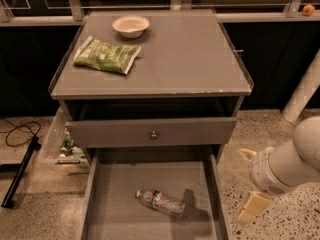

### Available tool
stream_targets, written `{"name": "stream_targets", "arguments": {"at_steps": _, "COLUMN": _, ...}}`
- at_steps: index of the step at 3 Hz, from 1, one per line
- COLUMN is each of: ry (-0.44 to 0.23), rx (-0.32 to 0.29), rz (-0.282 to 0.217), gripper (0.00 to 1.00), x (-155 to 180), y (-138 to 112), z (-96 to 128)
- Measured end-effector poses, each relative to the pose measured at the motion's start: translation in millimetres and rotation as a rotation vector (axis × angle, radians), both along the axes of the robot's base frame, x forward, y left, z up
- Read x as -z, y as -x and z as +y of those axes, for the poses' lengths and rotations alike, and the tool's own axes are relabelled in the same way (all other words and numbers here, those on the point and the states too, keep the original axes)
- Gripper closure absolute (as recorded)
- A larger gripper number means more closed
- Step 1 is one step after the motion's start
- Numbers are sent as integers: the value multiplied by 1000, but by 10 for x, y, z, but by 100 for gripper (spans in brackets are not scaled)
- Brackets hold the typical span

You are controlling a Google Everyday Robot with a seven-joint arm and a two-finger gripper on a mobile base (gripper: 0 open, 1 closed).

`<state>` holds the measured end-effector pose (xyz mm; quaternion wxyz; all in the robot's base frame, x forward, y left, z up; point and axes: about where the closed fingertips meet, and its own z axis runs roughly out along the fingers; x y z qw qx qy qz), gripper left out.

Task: Pick water bottle from middle drawer and place on counter

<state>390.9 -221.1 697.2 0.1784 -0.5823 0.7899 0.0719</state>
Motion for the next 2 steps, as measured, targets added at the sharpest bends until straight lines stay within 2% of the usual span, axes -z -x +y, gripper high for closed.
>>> {"name": "stream_targets", "arguments": {"at_steps": 1, "ry": 1, "rx": 32, "rz": -78, "gripper": 0, "x": -17, "y": -156, "z": -33}}
{"name": "stream_targets", "arguments": {"at_steps": 2, "ry": 1, "rx": 33, "rz": -79, "gripper": 0, "x": -16, "y": -156, "z": -33}}
